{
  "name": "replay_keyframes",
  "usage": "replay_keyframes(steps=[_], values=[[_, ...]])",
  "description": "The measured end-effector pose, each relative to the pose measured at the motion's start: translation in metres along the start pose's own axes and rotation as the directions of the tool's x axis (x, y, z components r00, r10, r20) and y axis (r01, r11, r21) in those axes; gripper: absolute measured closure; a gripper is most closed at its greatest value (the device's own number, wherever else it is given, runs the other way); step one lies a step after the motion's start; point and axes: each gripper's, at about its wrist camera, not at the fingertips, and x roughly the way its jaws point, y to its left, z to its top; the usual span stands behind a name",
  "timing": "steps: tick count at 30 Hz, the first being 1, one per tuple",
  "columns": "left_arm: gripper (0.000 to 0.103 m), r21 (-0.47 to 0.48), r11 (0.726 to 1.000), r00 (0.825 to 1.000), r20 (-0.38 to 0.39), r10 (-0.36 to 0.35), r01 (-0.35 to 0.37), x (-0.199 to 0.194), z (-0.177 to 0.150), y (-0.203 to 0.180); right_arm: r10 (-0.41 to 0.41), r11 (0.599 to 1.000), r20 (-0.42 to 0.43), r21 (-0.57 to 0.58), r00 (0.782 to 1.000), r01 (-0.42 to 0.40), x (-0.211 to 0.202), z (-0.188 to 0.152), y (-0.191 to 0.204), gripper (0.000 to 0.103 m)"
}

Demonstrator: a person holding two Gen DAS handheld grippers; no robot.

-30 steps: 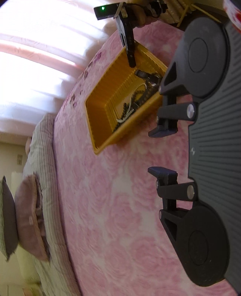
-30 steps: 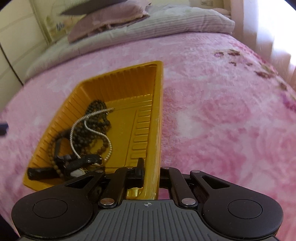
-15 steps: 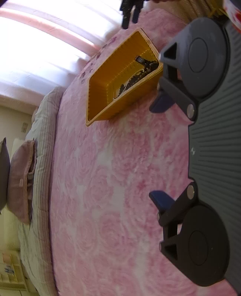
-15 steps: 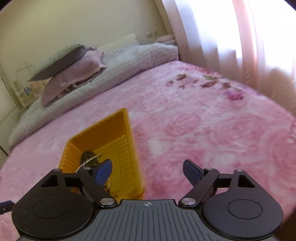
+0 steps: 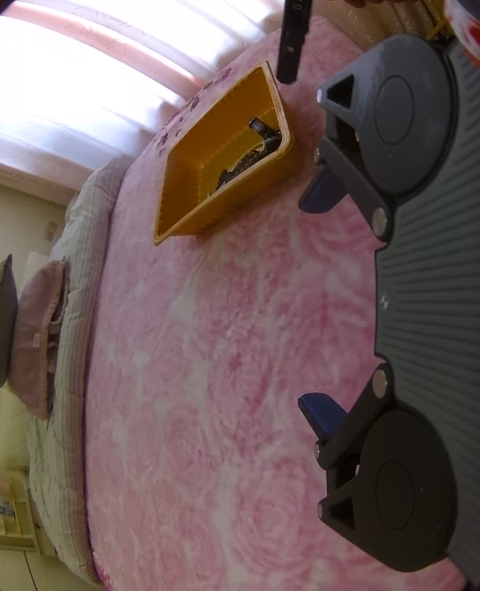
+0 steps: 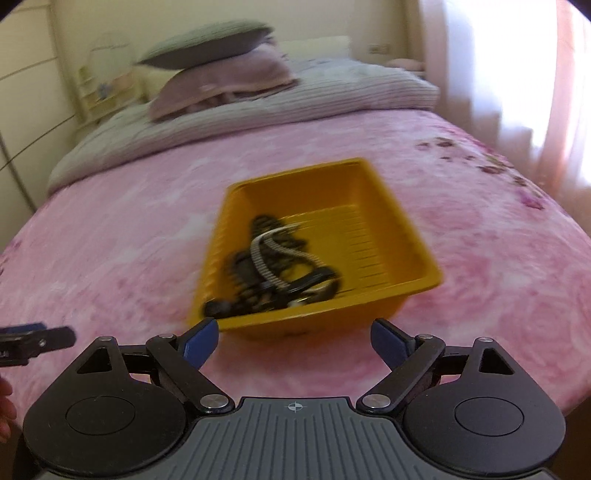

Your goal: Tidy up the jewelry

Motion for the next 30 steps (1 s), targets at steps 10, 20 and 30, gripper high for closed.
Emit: replay_keyframes(steps=[10, 20, 30], values=[[0.001, -0.039, 0.993, 0.993, -0.039, 0.113, -0.114, -0.009, -0.021, 0.003, -0.005, 0.999, -0.03, -0.053, 1.0, 0.003, 0.007, -0.018, 0.031, 0.014], [0.0, -0.031, 0.99, 0.99, -0.05, 0.133, -0.135, -0.01, -0.03, 0.004, 0.028, 0.996, -0.056, -0.08, 0.998, -0.033, 0.011, -0.029, 0.052, 0.014], [0.0, 0.001, 0.991, 0.99, -0.032, 0.134, -0.134, -0.01, -0.031, -0.003, 0.034, 0.996, -0.066, -0.085, 0.997, -0.039, 0.015, -0.031, 0.06, 0.014]])
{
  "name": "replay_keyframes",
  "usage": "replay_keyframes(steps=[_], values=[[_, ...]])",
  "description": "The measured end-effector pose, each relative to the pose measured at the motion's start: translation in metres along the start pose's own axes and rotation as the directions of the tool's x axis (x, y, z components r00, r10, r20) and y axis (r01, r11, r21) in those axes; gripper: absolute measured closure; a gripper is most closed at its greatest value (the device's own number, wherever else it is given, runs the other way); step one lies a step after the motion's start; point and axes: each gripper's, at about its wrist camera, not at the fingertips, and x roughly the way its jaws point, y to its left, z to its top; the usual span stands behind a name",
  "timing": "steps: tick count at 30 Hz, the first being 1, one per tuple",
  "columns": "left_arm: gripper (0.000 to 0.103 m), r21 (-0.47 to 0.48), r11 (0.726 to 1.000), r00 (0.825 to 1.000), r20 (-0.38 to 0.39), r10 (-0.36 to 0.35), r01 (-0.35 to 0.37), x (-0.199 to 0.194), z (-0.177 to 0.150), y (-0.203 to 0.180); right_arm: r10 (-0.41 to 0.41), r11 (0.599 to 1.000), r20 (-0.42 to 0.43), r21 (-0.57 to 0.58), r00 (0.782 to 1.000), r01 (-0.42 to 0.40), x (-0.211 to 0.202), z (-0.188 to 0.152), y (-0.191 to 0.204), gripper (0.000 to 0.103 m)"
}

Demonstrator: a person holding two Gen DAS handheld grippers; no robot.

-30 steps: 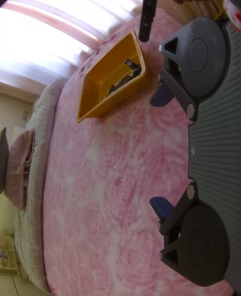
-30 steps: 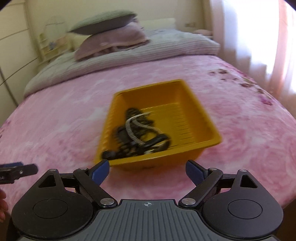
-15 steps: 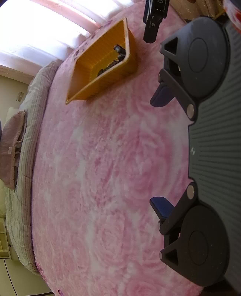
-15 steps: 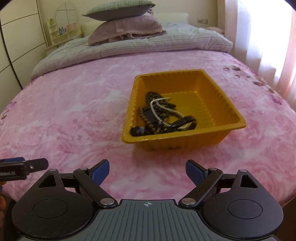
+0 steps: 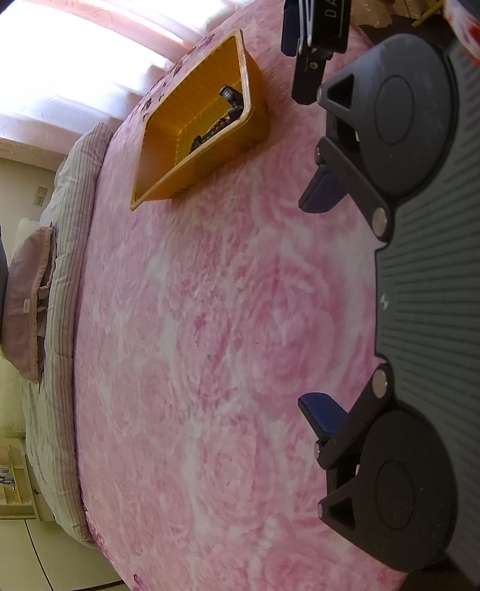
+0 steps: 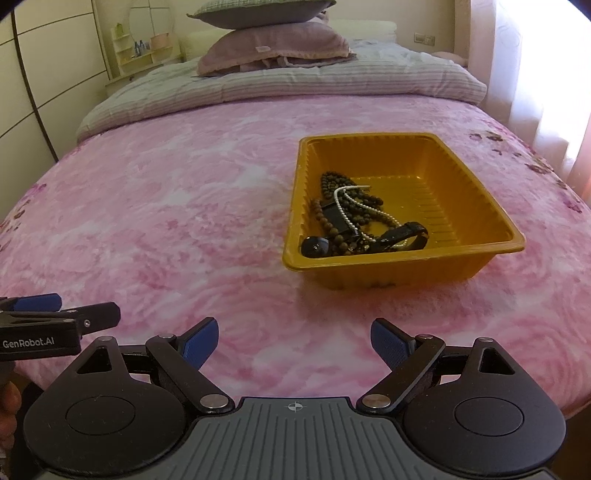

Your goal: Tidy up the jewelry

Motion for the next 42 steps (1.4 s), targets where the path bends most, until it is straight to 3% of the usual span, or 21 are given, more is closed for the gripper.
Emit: replay_keyframes(steps=[42], values=[[0.0, 0.025, 1.0, 1.0, 0.019, -0.001, 0.001, -0.0022, 0.0002, -0.0067, -0.005, 1.0, 0.011, -0.011, 1.0, 0.005, -0.0024, 0.002, 0.0055, 0.014]])
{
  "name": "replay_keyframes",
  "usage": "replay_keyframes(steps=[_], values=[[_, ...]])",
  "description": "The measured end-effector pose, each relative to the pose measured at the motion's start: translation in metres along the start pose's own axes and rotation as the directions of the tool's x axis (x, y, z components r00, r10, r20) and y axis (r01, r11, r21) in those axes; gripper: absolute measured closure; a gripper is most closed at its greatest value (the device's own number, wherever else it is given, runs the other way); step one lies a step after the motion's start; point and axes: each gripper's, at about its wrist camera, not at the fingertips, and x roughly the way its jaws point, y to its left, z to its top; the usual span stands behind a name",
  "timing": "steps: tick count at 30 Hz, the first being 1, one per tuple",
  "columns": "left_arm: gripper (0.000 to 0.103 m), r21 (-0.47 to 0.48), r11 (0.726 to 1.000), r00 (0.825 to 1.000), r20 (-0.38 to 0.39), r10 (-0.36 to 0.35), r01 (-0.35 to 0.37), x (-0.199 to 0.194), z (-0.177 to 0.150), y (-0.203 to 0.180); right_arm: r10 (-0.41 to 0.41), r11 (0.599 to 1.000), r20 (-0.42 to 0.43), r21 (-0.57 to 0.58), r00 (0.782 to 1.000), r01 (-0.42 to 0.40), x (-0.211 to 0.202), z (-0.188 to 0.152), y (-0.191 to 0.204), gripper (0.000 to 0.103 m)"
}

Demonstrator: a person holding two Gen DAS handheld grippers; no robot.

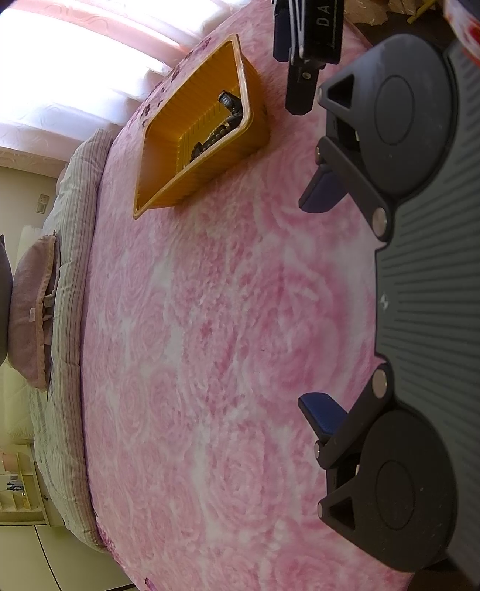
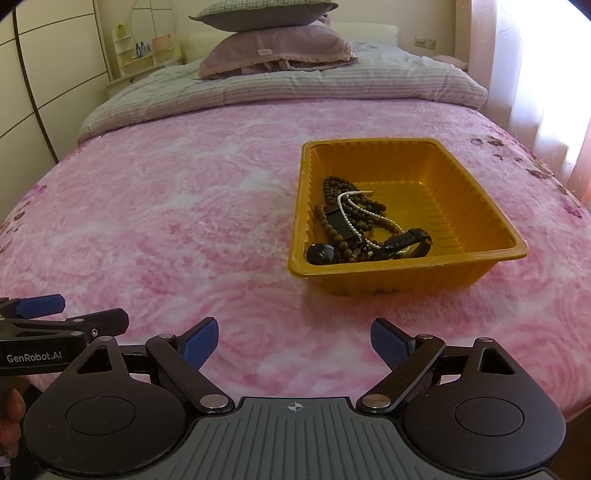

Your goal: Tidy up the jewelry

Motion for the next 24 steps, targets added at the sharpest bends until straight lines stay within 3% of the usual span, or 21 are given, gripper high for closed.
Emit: replay_keyframes(steps=[24], values=[[0.0, 0.011, 1.0, 1.0, 0.01, 0.003, -0.003, -0.0015, 0.0013, -0.0007, -0.002, 1.0, 0.004, 0.0, 1.0, 0.002, 0.0004, 0.0017, -0.0007, 0.014]])
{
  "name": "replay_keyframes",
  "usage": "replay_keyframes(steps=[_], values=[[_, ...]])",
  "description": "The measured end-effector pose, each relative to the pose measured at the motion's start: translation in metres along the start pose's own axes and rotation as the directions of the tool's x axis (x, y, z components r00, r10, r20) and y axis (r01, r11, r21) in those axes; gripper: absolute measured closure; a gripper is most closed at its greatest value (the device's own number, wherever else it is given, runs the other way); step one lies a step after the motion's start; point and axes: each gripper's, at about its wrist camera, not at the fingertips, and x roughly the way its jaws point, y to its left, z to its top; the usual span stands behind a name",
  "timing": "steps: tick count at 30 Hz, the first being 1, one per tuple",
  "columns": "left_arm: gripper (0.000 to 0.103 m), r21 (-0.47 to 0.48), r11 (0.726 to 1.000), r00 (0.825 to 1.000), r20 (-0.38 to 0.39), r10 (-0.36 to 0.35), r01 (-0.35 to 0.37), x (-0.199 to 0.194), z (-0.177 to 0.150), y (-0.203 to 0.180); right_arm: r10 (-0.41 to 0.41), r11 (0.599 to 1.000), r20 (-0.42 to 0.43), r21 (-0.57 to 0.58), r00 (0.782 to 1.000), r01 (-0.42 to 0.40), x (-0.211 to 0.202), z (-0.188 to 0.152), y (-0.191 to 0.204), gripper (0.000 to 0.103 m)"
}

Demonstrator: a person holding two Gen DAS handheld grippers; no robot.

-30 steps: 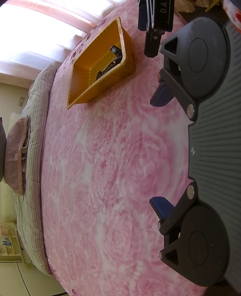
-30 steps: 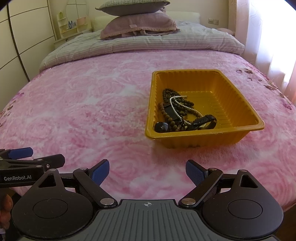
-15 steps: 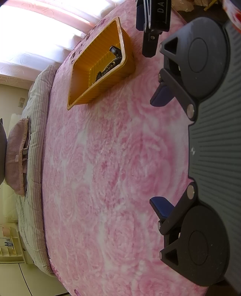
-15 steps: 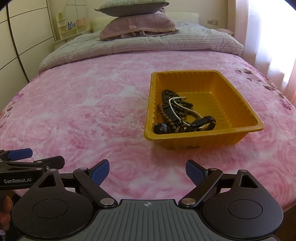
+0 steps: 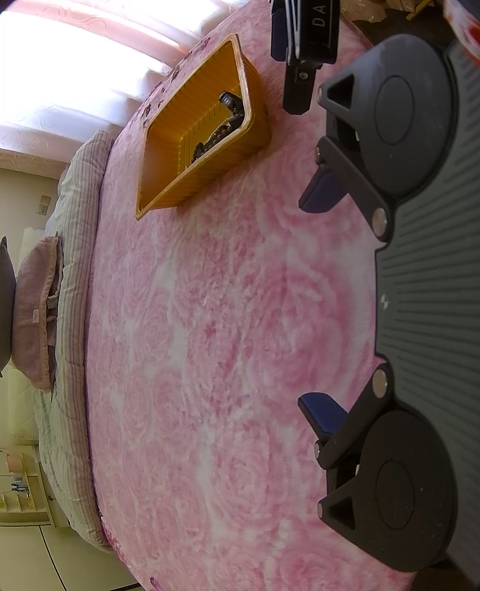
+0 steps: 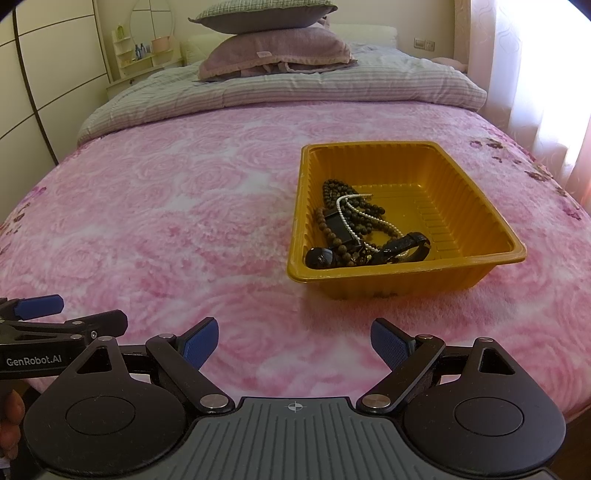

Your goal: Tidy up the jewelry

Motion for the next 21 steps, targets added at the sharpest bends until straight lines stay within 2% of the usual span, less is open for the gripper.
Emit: replay_keyframes(steps=[21], values=[[0.0, 0.005, 1.0, 1.0, 0.002, 0.0, 0.0, -0.0001, 0.0021, -0.0019, 0.001, 1.0, 0.002, -0.001, 1.0, -0.001, 0.0009, 0.0012, 0.0, 0.014]])
